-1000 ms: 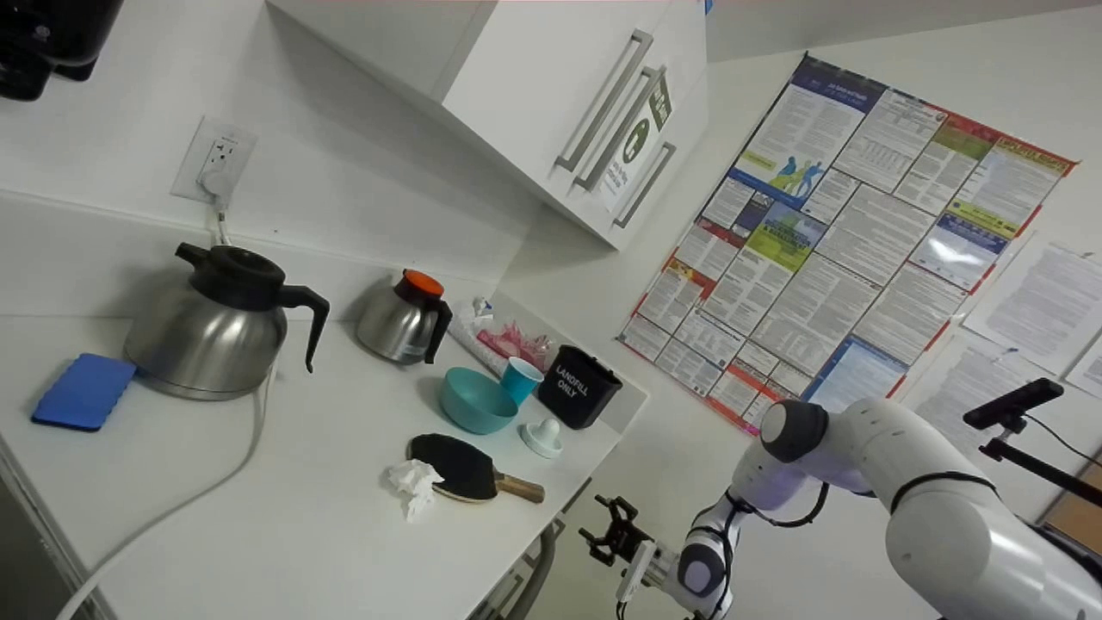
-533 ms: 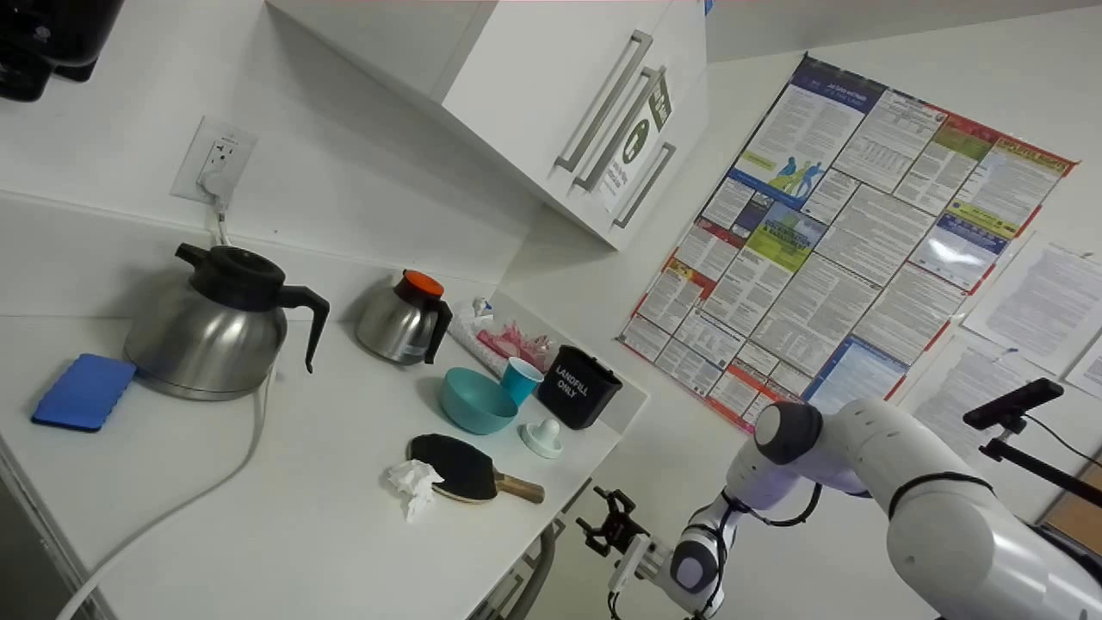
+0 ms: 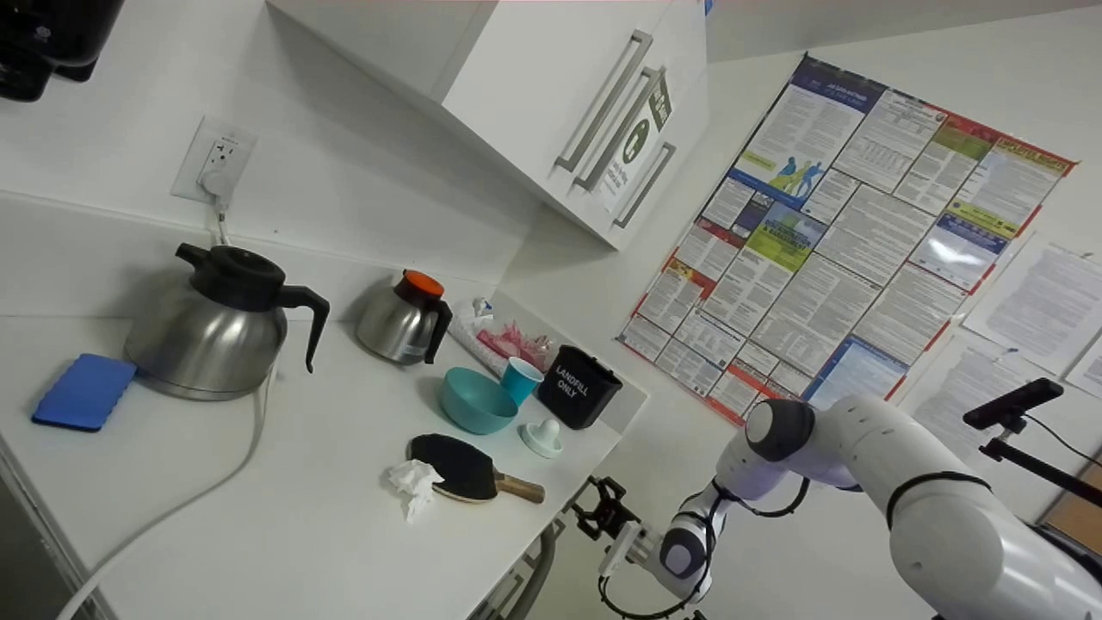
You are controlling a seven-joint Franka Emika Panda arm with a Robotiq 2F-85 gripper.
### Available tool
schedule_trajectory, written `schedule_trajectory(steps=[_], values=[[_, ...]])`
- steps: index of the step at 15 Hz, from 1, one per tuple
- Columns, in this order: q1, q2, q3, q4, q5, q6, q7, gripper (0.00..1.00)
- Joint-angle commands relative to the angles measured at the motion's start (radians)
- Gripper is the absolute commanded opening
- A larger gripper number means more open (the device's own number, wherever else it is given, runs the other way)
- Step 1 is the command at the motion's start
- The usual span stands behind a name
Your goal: Open the drawer on the far right
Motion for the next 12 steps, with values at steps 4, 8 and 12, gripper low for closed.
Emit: schedule_trajectory(steps=[4, 8, 12], values=[[0.034, 0.038, -0.036, 0.055, 0.034, -0.007, 0.036, 0.37], [0.036, 0.055, -0.045, 0.069, 0.034, 0.0, 0.037, 0.07], [0.033, 0.065, -0.047, 0.08, 0.031, 0.0, 0.04, 0.04]])
